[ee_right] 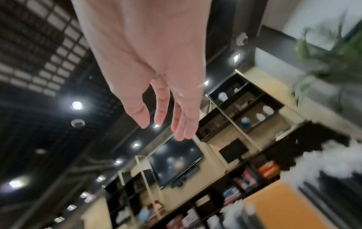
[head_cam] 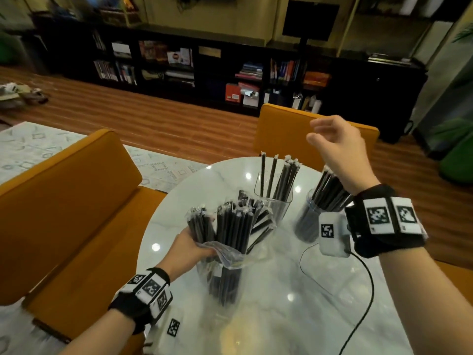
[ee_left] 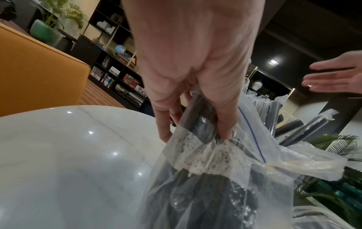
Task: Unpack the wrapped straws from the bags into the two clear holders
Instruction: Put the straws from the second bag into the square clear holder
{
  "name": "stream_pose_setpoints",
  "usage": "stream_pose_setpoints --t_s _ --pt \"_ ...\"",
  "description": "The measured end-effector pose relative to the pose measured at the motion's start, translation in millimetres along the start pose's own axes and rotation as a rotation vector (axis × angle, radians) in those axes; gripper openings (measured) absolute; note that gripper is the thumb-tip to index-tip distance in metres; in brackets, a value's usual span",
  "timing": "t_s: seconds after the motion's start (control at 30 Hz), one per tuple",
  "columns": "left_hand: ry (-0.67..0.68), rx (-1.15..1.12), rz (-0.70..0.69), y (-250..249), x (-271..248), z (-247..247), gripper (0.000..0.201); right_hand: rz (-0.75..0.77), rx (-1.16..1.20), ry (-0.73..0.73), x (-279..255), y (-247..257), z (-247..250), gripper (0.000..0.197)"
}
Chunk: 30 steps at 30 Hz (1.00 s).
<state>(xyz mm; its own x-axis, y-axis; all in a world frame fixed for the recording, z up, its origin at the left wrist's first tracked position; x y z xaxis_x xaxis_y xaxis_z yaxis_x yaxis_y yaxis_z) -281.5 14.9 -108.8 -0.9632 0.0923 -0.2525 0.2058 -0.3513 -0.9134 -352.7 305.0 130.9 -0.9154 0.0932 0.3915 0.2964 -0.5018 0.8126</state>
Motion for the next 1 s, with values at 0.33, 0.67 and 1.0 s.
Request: stream_pose_setpoints --t_s 0.33,0.67,1.0 --pt "-0.112 -0.007 -0.013 -10.9 -6.0 5.9 0.044 -0.552 0.203 0.305 -157.0 -63.3 -98.4 0.07" --pt "0.069 -0.213 -0.074 -32.1 -21.3 -13.3 0.053 -0.487 0.504 0.118 -141.9 -91.5 -115.4 0.057" --pt "0.02 -0.141 -0.064 -29.7 -23.7 -11.2 0.043 -0.212 0.324 0.053 -132.2 -57.1 -104.3 0.01"
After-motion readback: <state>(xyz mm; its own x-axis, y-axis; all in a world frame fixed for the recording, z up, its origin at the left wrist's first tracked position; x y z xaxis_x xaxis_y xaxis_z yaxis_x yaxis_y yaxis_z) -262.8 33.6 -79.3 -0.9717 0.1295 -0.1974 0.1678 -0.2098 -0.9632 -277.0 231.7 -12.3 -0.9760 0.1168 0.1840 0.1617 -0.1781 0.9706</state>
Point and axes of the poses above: each hand's wrist, its own x-axis towards the middle knuckle, its own z-axis out of the back of the hand, y = z × x, the point moved 9 cm from there along x, towards the middle knuckle, and after that the axes turned 8 degrees about x, right-handed, at the moved point
